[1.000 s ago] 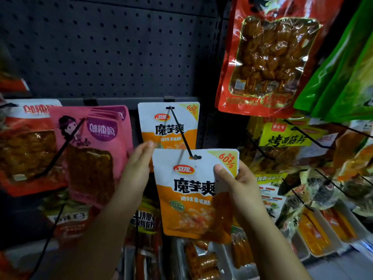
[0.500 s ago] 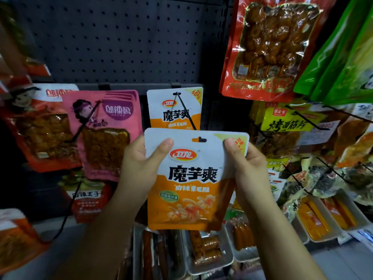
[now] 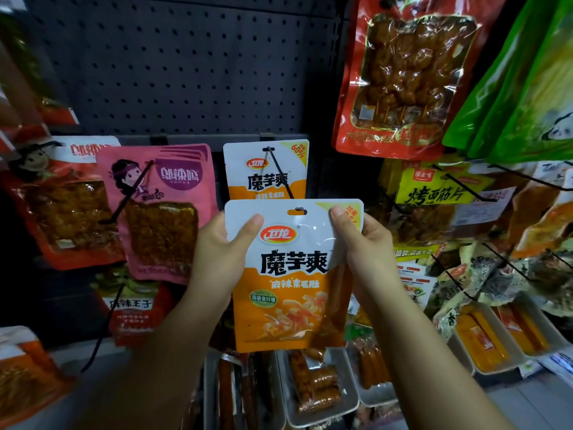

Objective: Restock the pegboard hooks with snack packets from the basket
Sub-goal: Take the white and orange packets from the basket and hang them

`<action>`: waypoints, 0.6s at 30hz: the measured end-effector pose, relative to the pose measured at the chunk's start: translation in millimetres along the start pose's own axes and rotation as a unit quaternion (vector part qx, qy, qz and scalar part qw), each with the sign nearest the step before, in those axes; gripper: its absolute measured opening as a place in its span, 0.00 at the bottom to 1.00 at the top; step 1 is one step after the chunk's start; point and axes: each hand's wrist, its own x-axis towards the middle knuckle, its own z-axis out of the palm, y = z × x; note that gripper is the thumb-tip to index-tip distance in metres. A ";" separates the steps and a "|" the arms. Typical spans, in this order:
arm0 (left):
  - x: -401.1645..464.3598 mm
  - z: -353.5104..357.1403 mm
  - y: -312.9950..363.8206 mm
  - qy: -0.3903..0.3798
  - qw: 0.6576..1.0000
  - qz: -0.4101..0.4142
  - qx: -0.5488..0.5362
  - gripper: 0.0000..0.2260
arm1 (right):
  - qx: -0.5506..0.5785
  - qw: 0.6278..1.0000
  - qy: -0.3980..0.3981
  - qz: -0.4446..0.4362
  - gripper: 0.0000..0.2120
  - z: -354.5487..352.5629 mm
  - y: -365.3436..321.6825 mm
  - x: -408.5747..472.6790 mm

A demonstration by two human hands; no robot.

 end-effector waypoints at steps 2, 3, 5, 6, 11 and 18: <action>2.8 -4.2 -6.2 -0.011 1.000 -0.008 0.021 0.07 | -0.014 1.000 0.010 0.001 0.08 -0.1 4.4 3.6; 4.2 -6.5 -9.3 -0.017 0.999 -0.014 0.026 0.08 | -0.023 1.000 0.018 0.000 0.09 -1.6 7.0 5.4; 7.9 -11.2 -16.4 -0.019 0.999 -0.028 0.036 0.07 | -0.050 0.998 0.031 0.005 0.10 -6.8 14.0 8.8; 10.1 -13.0 -19.9 -0.013 0.998 -0.034 0.043 0.07 | -0.060 0.998 0.031 0.012 0.11 -9.8 18.3 10.1; 29.1 -11.8 -34.3 0.025 0.997 -0.027 0.074 0.04 | -0.086 0.996 0.022 0.020 0.08 -16.7 36.7 24.8; 88.2 -0.7 -49.5 0.055 0.965 -0.013 0.256 0.09 | -0.177 0.984 0.027 -0.011 0.07 4.8 37.8 84.9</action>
